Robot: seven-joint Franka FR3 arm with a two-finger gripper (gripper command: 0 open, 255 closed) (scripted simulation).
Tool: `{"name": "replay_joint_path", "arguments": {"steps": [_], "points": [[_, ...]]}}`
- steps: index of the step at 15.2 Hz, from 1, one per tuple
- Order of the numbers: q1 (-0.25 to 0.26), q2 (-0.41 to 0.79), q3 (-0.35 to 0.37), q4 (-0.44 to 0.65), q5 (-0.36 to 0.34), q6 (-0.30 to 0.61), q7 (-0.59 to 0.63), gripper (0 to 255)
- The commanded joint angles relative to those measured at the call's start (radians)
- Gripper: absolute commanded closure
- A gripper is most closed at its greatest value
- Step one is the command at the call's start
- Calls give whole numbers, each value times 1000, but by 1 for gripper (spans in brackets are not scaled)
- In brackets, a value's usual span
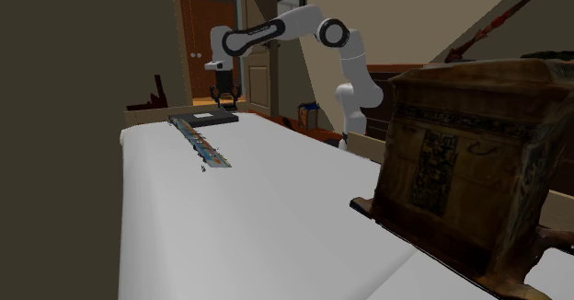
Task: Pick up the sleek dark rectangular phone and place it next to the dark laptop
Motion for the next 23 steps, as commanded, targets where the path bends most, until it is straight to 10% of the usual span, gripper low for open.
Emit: {"name": "replay_joint_path", "arguments": {"steps": [1,23], "points": [[-57,47,-9,54,28,-17,-66,255],[-67,121,19,-78,81,177,-102,255]]}}
